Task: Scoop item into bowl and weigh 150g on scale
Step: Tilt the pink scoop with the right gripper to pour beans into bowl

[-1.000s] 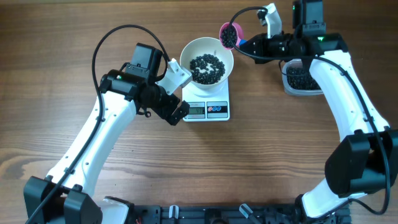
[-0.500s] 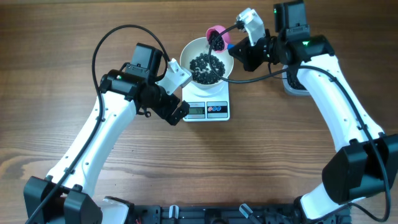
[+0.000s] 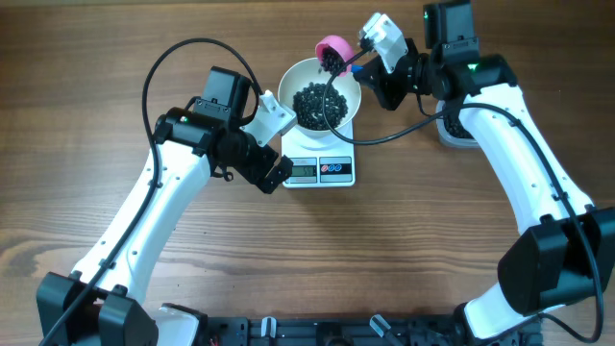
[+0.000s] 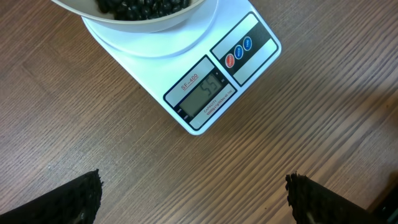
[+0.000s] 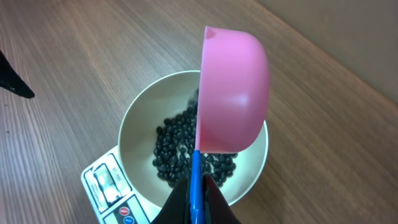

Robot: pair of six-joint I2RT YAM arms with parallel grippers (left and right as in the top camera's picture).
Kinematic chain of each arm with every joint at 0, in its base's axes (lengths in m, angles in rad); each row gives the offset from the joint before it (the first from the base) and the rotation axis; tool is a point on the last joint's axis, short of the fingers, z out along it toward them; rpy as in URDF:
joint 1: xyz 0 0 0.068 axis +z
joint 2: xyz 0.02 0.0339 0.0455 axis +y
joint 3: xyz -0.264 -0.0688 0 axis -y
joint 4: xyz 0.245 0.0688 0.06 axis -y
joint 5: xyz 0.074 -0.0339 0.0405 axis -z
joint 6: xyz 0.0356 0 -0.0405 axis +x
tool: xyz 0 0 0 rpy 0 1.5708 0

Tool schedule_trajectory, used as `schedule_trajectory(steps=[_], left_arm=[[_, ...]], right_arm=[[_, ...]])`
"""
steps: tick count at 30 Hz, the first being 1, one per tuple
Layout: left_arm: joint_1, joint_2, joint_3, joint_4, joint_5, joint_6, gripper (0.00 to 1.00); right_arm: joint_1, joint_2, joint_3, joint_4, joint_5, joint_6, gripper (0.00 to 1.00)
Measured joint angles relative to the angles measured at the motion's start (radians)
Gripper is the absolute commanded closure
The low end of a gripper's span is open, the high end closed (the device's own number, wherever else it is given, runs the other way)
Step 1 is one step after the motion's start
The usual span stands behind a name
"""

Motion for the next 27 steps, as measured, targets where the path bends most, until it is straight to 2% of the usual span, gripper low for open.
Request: schedule_trajectory(steps=[12,27], left_arm=[[0.0,0.0,0.0,0.0,0.0,0.0,0.0],[0.0,0.0,0.0,0.0,0.0,0.0,0.0]], right_arm=[[0.03,0.0,0.0,0.015,0.037,-0.098,0.96],[0.03,0.0,0.0,0.013,0.045,-0.105,0.96]])
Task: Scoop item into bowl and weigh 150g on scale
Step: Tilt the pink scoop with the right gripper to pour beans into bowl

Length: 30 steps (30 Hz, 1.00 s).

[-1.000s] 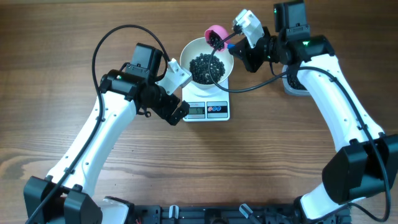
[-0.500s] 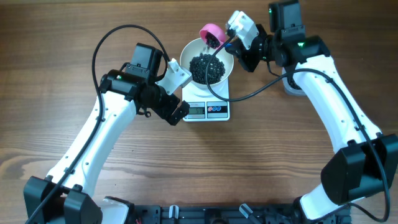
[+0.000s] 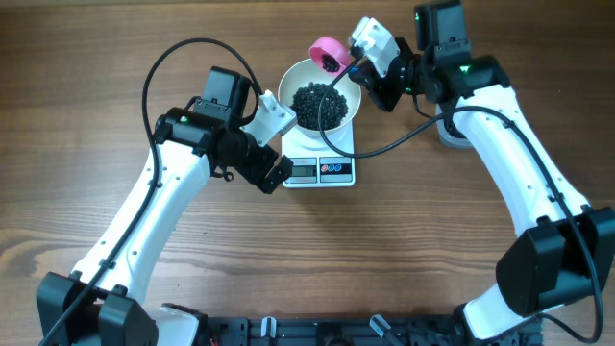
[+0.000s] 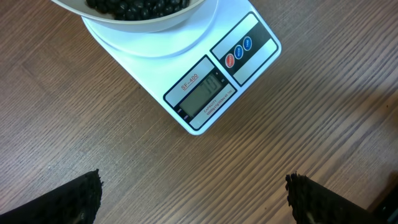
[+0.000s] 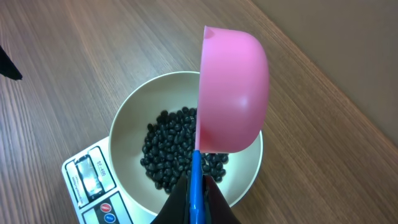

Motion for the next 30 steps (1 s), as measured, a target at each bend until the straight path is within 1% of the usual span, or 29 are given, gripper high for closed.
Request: schedule_trajectory(steps=[5,9,16,20,30], left_arm=[[0.0,0.0,0.0,0.0,0.0,0.0,0.0],[0.0,0.0,0.0,0.0,0.0,0.0,0.0],[0.0,0.0,0.0,0.0,0.0,0.0,0.0],[0.0,0.0,0.0,0.0,0.0,0.0,0.0],[0.0,0.0,0.0,0.0,0.0,0.0,0.0]], right_arm=[[0.0,0.0,0.0,0.027,0.003,0.0,0.96],[0.005,-0.001,0.0,-0.019,0.004,-0.027,0.96],[0.011,-0.002,0.0,-0.008,0.045,-0.051,0.96],[0.011,-0.002,0.0,-0.037,0.022,-0.087,0.96],[0.011,-0.003,0.001,0.009,0.026,-0.057,0.96]])
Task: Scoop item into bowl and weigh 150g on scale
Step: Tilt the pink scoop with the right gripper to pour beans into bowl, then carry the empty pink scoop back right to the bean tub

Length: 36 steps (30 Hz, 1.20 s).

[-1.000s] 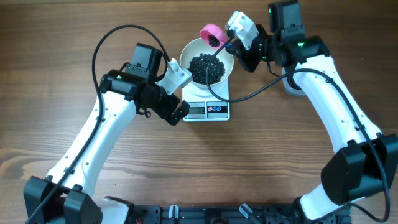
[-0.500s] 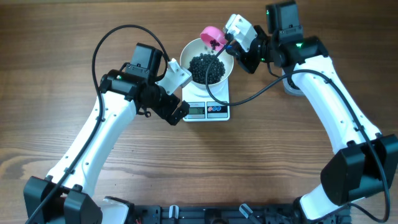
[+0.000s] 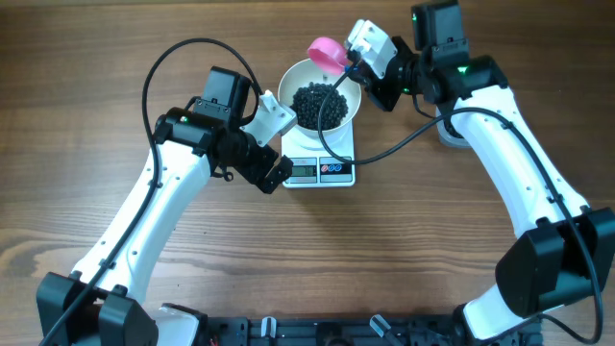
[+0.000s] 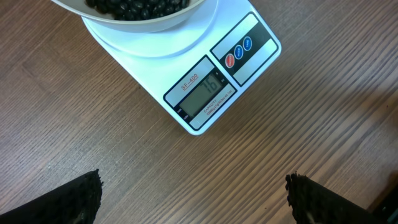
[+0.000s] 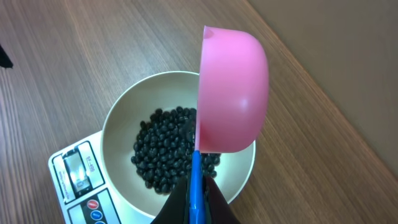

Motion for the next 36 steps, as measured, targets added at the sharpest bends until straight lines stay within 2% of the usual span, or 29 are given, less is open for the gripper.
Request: schedule_trajectory(steps=[5,11,17,32,36], left_arm=[[0.0,0.0,0.0,0.0,0.0,0.0,0.0],[0.0,0.0,0.0,0.0,0.0,0.0,0.0],[0.0,0.0,0.0,0.0,0.0,0.0,0.0],[0.0,0.0,0.0,0.0,0.0,0.0,0.0],[0.0,0.0,0.0,0.0,0.0,0.0,0.0]], right_arm=[[0.0,0.0,0.0,0.009,0.0,0.057,0.96],[-0.022,0.0,0.0,0.023,0.0,0.201,0.96],[-0.029,0.0,0.0,0.016,0.001,0.236,0.96],[-0.029,0.0,0.0,-0.014,0.113,0.48,0.96],[-0.029,0.0,0.0,-0.014,0.113,0.499,0.92]])
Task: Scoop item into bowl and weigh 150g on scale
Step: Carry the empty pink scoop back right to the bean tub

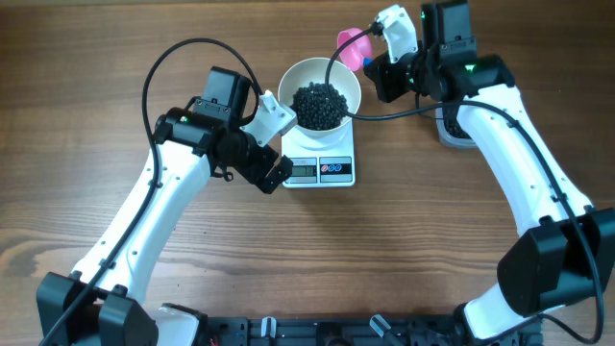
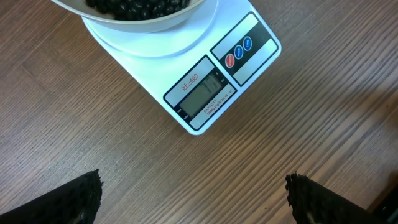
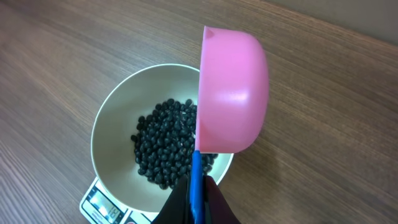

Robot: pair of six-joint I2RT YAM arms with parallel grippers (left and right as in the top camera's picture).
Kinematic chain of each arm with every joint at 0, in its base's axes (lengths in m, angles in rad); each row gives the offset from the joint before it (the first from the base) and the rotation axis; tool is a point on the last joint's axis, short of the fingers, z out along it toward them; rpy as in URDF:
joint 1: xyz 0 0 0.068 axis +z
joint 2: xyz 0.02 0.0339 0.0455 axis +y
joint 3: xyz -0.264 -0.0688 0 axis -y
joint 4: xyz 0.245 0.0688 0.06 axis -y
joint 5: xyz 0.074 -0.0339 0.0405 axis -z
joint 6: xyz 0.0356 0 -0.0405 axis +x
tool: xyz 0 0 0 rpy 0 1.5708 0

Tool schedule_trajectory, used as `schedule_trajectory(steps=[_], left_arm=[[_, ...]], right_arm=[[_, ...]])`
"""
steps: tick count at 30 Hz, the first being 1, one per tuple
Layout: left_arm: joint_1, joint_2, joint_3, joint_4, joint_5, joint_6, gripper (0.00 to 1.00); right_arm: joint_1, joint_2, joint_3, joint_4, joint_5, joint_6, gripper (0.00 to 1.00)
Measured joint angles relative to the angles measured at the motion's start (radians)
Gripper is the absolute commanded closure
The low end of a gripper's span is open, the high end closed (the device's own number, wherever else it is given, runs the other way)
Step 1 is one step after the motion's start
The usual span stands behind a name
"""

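A cream bowl (image 1: 293, 75) holding a heap of black beans (image 1: 320, 101) stands on the white digital scale (image 1: 336, 171). My right gripper (image 1: 377, 60) is shut on the blue handle (image 3: 196, 177) of a pink scoop (image 1: 352, 45), which hangs just past the bowl's far right rim. In the right wrist view the pink scoop (image 3: 233, 93) shows its rounded back, with the bowl (image 3: 106, 130) and beans (image 3: 163, 146) below it. My left gripper (image 2: 196, 199) is open over bare wood in front of the scale (image 2: 249, 46). The display (image 2: 202, 93) digits are too faint to read.
A pale grey container (image 1: 450, 132) sits at the right, mostly hidden behind my right arm. A black cable (image 1: 384, 113) hangs from the right arm across the bowl's near right side. Bare wooden table (image 1: 404, 250) spreads all around.
My right gripper and the pink scoop have shifted right, from above the bowl's far rim to beyond its right side. The scale's digits look different. The left arm has stayed put.
The scoop was first tipped over the bowl's far edge with beans in it. Then it was a little higher and the heap in the bowl was fuller, with the scale reading changed. Later it looked emptied above the rim, and now it hangs off to the right.
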Motion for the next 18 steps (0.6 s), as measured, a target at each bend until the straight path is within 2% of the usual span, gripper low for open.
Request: schedule_trajectory(steps=[5,10,18], left_arm=[[0.0,0.0,0.0,0.0,0.0,0.0,0.0],[0.0,0.0,0.0,0.0,0.0,0.0,0.0],[0.0,0.0,0.0,0.0,0.0,0.0,0.0]], right_arm=[[0.0,0.0,0.0,0.004,0.013,0.01,0.89],[0.0,0.0,0.0,0.01,0.074,0.032,0.96],[0.0,0.0,0.0,0.053,0.095,0.095,0.95]])
